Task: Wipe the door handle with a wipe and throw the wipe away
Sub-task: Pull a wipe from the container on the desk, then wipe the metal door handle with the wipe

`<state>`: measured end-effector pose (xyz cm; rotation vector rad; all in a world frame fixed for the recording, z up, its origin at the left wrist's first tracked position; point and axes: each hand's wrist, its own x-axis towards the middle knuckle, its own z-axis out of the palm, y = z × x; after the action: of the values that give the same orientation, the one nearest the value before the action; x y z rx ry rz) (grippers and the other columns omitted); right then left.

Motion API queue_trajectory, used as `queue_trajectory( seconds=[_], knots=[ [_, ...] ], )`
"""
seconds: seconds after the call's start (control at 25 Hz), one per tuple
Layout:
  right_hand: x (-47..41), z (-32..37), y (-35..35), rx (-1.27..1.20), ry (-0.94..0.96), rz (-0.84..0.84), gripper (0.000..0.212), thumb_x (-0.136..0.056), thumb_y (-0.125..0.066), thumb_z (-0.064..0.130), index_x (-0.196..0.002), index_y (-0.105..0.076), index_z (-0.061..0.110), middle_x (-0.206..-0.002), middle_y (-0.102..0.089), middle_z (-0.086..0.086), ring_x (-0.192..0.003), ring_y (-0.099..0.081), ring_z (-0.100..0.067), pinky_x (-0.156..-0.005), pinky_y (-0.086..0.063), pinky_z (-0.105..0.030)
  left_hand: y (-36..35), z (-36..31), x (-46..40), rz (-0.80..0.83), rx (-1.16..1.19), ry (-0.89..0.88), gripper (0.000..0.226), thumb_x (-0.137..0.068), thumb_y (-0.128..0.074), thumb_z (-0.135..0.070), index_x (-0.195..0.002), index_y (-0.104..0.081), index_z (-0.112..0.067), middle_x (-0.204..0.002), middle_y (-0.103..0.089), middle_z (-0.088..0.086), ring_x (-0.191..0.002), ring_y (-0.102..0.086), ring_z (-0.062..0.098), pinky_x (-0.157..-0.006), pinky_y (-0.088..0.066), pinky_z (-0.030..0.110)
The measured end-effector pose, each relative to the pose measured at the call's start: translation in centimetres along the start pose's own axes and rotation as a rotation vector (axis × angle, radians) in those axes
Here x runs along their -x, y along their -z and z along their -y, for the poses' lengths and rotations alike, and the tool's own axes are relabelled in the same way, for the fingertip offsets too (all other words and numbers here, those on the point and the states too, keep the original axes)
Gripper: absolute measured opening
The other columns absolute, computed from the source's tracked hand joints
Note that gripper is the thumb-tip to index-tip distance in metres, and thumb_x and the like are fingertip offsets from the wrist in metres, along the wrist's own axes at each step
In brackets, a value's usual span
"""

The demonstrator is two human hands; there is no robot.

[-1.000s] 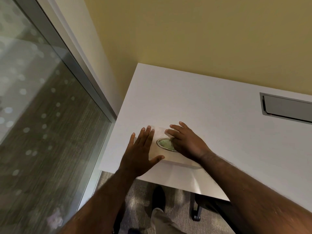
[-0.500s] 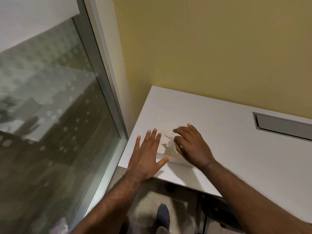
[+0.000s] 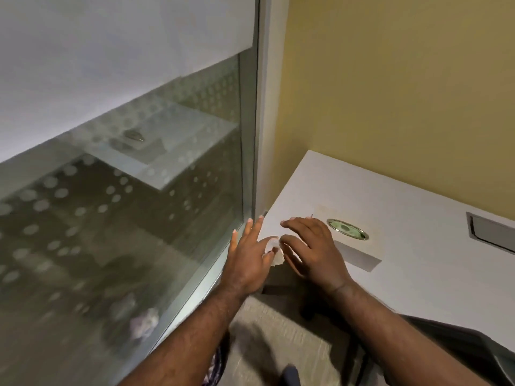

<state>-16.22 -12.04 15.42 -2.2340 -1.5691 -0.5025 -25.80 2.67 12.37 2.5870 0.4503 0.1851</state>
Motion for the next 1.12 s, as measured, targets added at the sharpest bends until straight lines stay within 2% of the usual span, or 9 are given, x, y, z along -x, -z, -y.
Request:
queue_trajectory(
  seconds=[0.24, 0.36, 0.44, 0.52, 0.6, 0.72, 0.76, 1.0, 1.12],
  knots=[
    [1.7, 7.3, 0.9, -0.057, 0.233, 0.124, 0.054, -0.076, -0.079, 0.034, -0.122, -0.057, 0.018, -0.121, -0.064, -0.012, -0.105, -0.060, -0.028, -0.083, -0.055, -0.040, 2.9, 1.5, 7.8, -0.117, 0.342, 0.116, 0.048, -0.099, -0.041, -0.003, -0.138, -0.057, -0.025, -0.165, -0.008, -0.007, -0.151, -0.001, 0.010, -0.123, -0.003, 0.048],
    [2.6, 11.1, 2.2, -0.268, 0.126, 0.162, 0.039, -0.092, -0.058, 0.041, -0.127, -0.050, 0.026, -0.120, -0.056, 0.006, -0.106, -0.054, -0.013, -0.091, -0.048, -0.030, 3.9, 1.0, 12.9, -0.194, 0.407, 0.170, 0.050, -0.098, -0.040, -0.018, -0.133, -0.054, -0.050, -0.165, -0.011, -0.009, -0.151, -0.011, 0.013, -0.122, -0.010, 0.051],
    [4.3, 12.8, 2.0, -0.271, 0.228, 0.133, 0.031, -0.098, -0.042, 0.049, -0.124, -0.049, 0.033, -0.115, -0.048, 0.020, -0.104, -0.046, 0.003, -0.091, -0.042, -0.015, 4.2, 0.2, 16.8, -0.224, 0.440, 0.208, 0.045, -0.096, -0.038, -0.036, -0.124, -0.045, -0.070, -0.165, -0.015, -0.009, -0.148, -0.024, 0.012, -0.120, -0.019, 0.053],
    [5.8, 14.7, 2.0, -0.310, 0.306, 0.092, 0.040, -0.098, -0.036, 0.052, -0.126, -0.052, 0.028, -0.107, -0.043, 0.032, -0.097, -0.042, 0.017, -0.084, -0.036, -0.002, 4.2, -0.3, 20.6, -0.233, 0.396, 0.241, 0.041, -0.094, -0.039, -0.048, -0.132, -0.042, -0.064, -0.165, -0.011, -0.013, -0.146, -0.026, 0.005, -0.119, -0.022, 0.053],
    [6.8, 17.0, 2.1, -0.469, 0.301, 0.063, 0.044, -0.098, -0.037, 0.051, -0.122, -0.059, 0.020, -0.107, -0.046, 0.031, -0.096, -0.044, 0.023, -0.084, -0.039, -0.003, 4.5, -0.6, 24.2, -0.257, 0.373, 0.269, 0.049, -0.090, -0.043, -0.054, -0.139, -0.037, -0.058, -0.164, -0.009, -0.017, -0.145, -0.026, 0.003, -0.118, -0.024, 0.052],
    [6.8, 21.0, 2.4, -0.516, 0.383, -0.107, 0.016, -0.087, -0.068, 0.009, -0.102, -0.067, 0.006, -0.101, -0.065, -0.008, -0.088, -0.064, -0.019, -0.069, -0.055, -0.033, 5.9, -0.1, 29.4, -0.300, 0.351, 0.328, 0.064, -0.084, -0.048, -0.062, -0.145, -0.033, -0.050, -0.164, -0.009, -0.017, -0.146, -0.023, 0.003, -0.119, -0.026, 0.048],
    [6.5, 22.3, 2.3, -0.511, 0.430, -0.163, 0.020, -0.079, -0.072, -0.002, -0.098, -0.068, 0.003, -0.097, -0.066, -0.015, -0.082, -0.064, -0.028, -0.065, -0.055, -0.035, 6.6, 0.0, 31.1, -0.323, 0.327, 0.358, 0.069, -0.084, -0.049, -0.066, -0.148, -0.033, -0.046, -0.164, -0.009, -0.016, -0.146, -0.023, 0.003, -0.119, -0.025, 0.049],
    [4.4, 34.2, 2.9, -0.698, 0.485, -0.242, 0.020, -0.087, -0.053, 0.009, -0.102, -0.063, 0.019, -0.104, -0.058, -0.003, -0.071, -0.067, -0.029, -0.048, -0.055, -0.035, 12.8, 3.4, 43.2, -0.480, 0.027, 0.530, 0.070, -0.085, -0.031, -0.075, -0.148, -0.015, -0.051, -0.165, -0.001, -0.015, -0.149, -0.001, -0.001, -0.123, -0.005, 0.048],
    [3.1, 41.0, 2.0, -0.801, 0.517, -0.246, 0.021, -0.087, -0.052, 0.007, -0.101, -0.065, 0.018, -0.106, -0.051, 0.001, -0.076, -0.067, -0.026, -0.055, -0.057, -0.037, 16.3, 6.6, 49.2, -0.544, -0.171, 0.579, 0.077, -0.086, -0.030, -0.077, -0.152, -0.010, -0.045, -0.164, 0.002, -0.014, -0.148, 0.008, -0.001, -0.123, -0.003, 0.047]
  ],
)
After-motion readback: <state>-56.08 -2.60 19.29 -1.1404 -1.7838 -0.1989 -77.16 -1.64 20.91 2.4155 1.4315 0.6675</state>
